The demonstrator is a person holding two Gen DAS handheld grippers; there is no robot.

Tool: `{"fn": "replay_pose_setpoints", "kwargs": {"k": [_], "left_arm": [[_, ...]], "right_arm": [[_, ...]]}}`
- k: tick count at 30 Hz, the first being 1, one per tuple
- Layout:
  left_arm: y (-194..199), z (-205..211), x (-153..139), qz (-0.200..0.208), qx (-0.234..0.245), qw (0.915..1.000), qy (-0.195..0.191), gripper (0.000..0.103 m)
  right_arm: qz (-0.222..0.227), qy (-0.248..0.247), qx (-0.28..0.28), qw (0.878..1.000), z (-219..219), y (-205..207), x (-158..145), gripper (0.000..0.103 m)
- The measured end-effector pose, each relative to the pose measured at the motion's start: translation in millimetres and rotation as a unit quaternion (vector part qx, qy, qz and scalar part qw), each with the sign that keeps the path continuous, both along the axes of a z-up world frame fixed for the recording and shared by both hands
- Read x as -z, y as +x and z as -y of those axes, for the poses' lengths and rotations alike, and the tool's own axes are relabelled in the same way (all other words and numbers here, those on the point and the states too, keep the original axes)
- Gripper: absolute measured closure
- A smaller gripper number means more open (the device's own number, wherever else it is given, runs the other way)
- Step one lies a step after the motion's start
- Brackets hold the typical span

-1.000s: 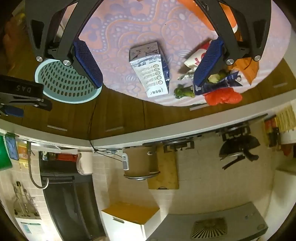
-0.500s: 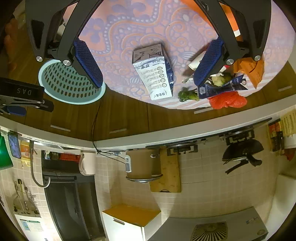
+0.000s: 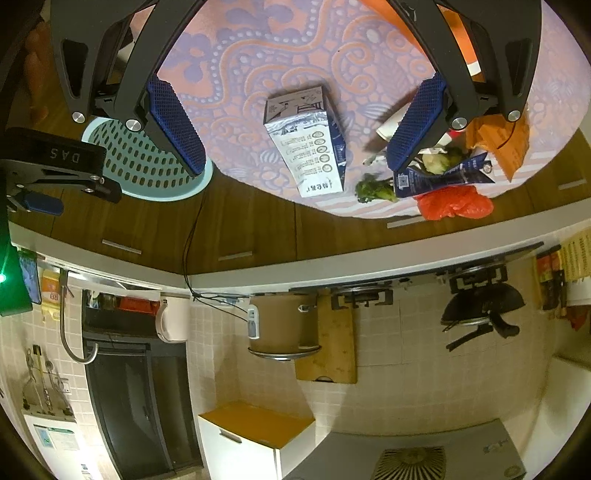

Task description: Collect trash

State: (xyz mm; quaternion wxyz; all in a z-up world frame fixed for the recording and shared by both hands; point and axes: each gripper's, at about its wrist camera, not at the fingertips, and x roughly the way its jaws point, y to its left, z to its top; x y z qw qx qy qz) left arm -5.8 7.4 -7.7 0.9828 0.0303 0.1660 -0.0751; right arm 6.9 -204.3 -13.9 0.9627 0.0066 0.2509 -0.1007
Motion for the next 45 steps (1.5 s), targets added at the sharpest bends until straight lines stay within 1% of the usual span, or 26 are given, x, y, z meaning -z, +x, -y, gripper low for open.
{"fn": "replay_pose_setpoints", "kwargs": {"k": [2, 8, 26, 45], "left_arm": [[1.8, 0.6, 0.7, -0.007, 0.004, 1.0000, -0.003, 0.008], [5.2, 0.2, 0.5, -0.007, 0.008, 0.9999, -0.003, 0.008], [3.5, 0.3, 2.2, -0.010, 0.009, 0.9999, -0.002, 0.008], [1.3, 0.3, 1.1, -0.009, 0.012, 0.9999, -0.005, 0.008]], "right_arm": [[0.003, -0.004, -0.001, 1.000, -0.7, -1.5, -2.2, 0.007], [0.011, -0.006, 0.004, 1.000, 2.6, -5.1, -5.7, 0.007], [-0.001, 0.006, 0.004, 1.000, 7.9, 3.6, 5.8, 0.007], [0.002, 0.005, 0.002, 1.000, 5.4, 1.3, 3.6, 0.007]]}}
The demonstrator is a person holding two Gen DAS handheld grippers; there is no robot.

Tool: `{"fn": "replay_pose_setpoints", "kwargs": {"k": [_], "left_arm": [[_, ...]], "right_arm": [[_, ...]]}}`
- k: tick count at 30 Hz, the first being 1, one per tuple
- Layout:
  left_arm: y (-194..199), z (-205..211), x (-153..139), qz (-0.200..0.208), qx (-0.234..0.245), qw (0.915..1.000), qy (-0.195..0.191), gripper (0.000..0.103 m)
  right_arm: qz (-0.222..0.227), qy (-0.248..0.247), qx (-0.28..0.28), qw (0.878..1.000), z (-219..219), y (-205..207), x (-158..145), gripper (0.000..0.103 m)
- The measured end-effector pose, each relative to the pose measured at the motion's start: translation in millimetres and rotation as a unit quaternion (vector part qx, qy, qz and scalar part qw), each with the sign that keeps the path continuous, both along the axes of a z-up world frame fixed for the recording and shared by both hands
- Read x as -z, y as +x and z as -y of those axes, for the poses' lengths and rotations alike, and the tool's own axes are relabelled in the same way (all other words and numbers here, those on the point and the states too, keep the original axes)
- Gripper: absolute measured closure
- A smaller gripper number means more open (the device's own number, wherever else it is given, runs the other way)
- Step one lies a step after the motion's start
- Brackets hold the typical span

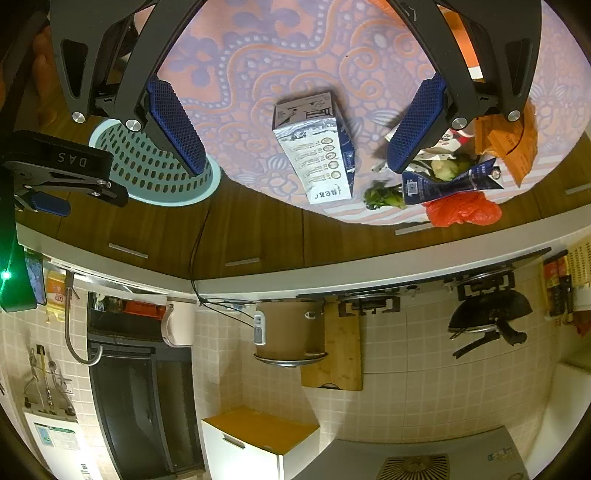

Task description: Collect trash

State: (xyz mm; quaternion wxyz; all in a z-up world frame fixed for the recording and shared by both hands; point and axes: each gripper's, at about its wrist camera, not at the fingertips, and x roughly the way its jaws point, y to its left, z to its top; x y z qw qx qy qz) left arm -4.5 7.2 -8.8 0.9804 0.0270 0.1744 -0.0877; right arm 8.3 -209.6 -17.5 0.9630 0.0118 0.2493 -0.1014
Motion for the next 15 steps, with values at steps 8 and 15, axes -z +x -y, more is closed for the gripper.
{"fn": "replay_pose_setpoints", "kwargs": {"k": [8, 15], "left_arm": [[-1.5, -0.1, -1.2, 0.001, 0.001, 1.0000, -0.001, 0.008], [-6.2, -4.2, -6.3, 0.000, 0.000, 0.9999, -0.016, 0.008]], "right_arm": [[0.000, 0.002, -0.004, 1.000, -0.9, -1.4, -1.2, 0.011], [0.007, -0.001, -0.012, 1.000, -6.4, -7.1, -8.4, 0.011]]}}
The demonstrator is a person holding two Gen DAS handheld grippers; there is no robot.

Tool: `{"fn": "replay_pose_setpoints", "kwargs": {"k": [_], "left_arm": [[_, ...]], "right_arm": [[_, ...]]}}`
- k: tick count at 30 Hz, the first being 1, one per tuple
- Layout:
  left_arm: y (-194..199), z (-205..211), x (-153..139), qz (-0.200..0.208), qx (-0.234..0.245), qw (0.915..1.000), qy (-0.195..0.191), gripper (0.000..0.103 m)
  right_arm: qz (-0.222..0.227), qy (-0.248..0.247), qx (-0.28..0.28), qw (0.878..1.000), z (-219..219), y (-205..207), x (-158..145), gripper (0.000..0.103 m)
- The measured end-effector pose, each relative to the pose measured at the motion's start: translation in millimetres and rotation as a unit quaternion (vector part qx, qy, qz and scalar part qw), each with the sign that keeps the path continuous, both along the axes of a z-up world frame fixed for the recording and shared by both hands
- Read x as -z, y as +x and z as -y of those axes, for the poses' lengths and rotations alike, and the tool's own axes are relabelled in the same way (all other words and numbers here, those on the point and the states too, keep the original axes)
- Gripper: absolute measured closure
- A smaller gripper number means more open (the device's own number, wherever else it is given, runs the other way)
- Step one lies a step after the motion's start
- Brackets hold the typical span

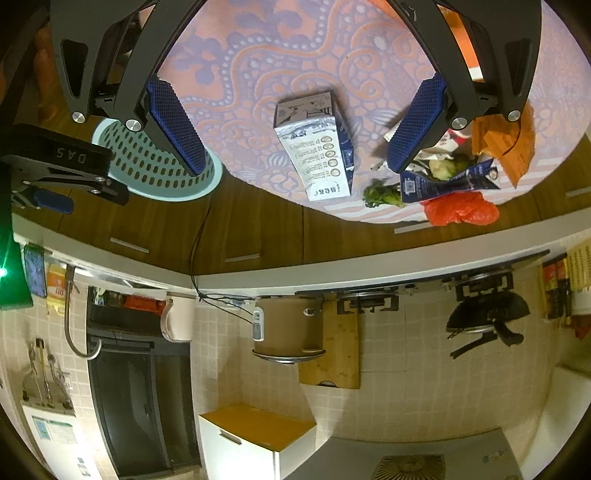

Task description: Collect trash

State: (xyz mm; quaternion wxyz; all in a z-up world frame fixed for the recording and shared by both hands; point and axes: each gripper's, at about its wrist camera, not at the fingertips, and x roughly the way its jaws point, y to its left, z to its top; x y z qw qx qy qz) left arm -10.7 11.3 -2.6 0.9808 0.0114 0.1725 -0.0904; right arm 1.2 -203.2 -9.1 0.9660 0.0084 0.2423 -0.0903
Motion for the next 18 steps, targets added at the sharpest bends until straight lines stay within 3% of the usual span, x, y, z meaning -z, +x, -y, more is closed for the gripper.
{"fn": "replay_pose_setpoints", "kwargs": {"k": [8, 12, 18], "left_arm": [[-42.0, -17.2, -12.6, -0.016, -0.018, 0.9992, -0.031, 0.008], [-64.1, -42.3, -18.3, -0.025, -0.060, 0.9967, -0.049, 0.008], [-78.3, -87.5, -10.9, -0.065, -0.136, 0.9856, -0.076, 0.008]], "right_arm": [[0.005, 0.011, -0.026, 1.000, -12.6, -5.9, -6.5, 0.011], [-0.001, 0.017, -0.050, 0.999, -26.2, -5.8, -4.8, 0.012], [-0.017, 0.025, -0.116, 0.993, -62.5, -2.5, -2.0, 0.014]]}}
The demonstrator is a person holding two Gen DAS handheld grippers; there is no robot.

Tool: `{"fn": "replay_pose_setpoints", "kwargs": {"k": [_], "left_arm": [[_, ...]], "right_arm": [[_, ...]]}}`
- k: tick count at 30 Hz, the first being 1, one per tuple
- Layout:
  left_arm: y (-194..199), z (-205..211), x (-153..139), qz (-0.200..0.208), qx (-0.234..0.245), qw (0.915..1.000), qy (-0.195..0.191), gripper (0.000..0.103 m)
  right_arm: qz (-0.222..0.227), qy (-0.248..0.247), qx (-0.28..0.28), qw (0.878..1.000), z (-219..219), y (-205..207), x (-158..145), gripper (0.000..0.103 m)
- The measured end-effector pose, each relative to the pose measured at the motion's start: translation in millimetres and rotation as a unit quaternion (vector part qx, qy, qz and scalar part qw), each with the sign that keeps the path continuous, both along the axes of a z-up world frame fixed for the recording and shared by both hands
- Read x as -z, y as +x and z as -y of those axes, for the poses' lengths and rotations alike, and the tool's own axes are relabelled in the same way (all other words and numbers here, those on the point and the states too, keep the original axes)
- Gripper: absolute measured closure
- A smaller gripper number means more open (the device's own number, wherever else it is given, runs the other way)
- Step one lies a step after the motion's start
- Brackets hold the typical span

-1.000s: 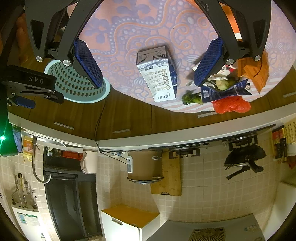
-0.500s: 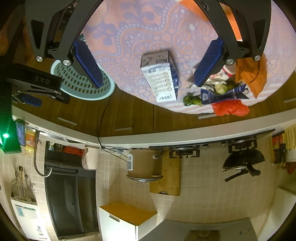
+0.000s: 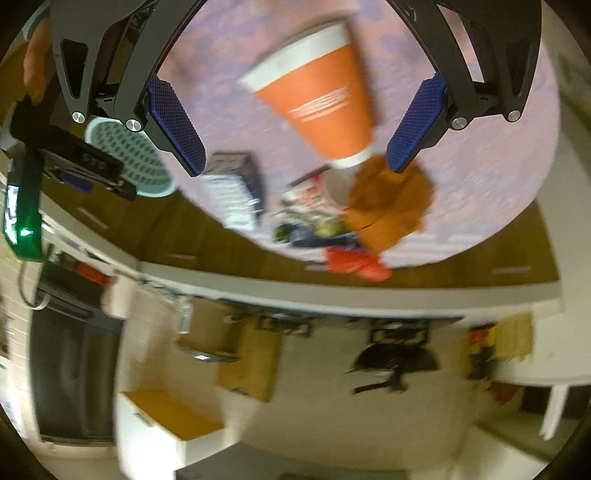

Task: Collect trash
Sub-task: 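Grasp the orange paper cup with the left tool while the right tool grasps the white milk carton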

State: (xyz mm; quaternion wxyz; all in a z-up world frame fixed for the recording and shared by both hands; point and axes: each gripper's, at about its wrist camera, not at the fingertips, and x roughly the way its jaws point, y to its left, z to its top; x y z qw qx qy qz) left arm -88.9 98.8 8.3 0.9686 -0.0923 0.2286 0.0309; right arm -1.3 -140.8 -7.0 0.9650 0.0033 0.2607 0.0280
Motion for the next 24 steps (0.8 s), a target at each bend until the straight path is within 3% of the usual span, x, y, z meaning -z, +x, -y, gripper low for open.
{"fn": "replay_pose_setpoints", "kwargs": {"k": [4, 10, 13, 17, 20, 23, 24], "left_arm": [[7.9, -13.6, 8.1, -0.046, -0.013, 0.9988, -0.012, 0.008], [15.5, -11.4, 29.2, -0.100, -0.006, 0.9934, -0.057, 0.008], [25.7, -5.8, 43.9, -0.124, -0.014, 0.9908, -0.051, 0.008], [35.0, -7.5, 60.4, -0.144, -0.026, 0.9877, -0.054, 0.011], [39.7, -14.0, 68.4, -0.154, -0.016, 0.9846, -0.081, 0.012], [42.1, -20.3, 72.6, -0.156, -0.012, 0.9823, -0.102, 0.017], [42.1, -20.7, 73.0, -0.154, -0.013, 0.9827, -0.102, 0.024]], "right_arm": [[-0.017, -0.003, -0.053, 0.998, -32.4, 8.7, 1.9, 0.014], [-0.038, -0.007, -0.088, 0.995, -65.8, 32.6, 7.6, 0.014], [-0.057, 0.005, -0.102, 0.993, -71.9, 45.5, 11.5, 0.014], [-0.077, 0.009, -0.118, 0.990, -80.8, 56.5, 18.3, 0.014], [-0.088, -0.001, -0.120, 0.989, -89.8, 63.4, 25.9, 0.014], [-0.106, -0.010, -0.113, 0.988, -96.6, 75.7, 34.1, 0.014], [-0.113, -0.011, -0.113, 0.987, -98.2, 79.8, 36.6, 0.014]]}}
